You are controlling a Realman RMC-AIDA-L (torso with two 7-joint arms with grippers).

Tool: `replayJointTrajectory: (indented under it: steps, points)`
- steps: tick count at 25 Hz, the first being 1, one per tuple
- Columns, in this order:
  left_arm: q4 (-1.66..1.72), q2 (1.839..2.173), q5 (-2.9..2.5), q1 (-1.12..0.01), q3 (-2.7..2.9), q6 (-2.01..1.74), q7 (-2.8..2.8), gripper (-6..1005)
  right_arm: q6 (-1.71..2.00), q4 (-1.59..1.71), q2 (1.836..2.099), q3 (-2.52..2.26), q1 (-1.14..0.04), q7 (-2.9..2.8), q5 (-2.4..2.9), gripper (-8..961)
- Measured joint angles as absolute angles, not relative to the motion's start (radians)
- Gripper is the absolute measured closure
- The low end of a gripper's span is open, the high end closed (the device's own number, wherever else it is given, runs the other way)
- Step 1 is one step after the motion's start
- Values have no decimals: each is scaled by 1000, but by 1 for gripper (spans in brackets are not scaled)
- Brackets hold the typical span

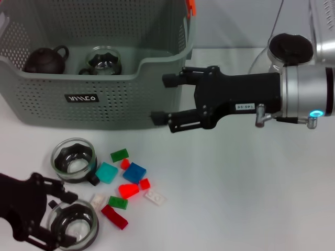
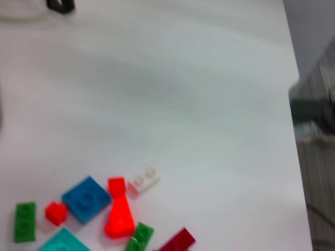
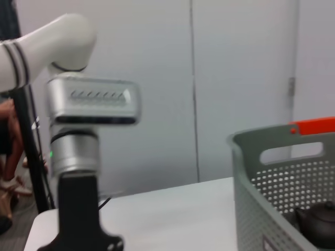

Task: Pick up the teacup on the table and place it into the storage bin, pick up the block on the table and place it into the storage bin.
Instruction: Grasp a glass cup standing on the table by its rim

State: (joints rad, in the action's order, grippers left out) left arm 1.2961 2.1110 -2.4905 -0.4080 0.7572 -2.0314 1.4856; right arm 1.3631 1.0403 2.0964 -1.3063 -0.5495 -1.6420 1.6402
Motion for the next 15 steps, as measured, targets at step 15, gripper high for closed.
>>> replayJointTrajectory:
  steps: [15]
  points:
    - [1451,2171,-2620,-378,964,-2017,1593,138,1357,941,2097,-1232,-598,-1607,1632,30]
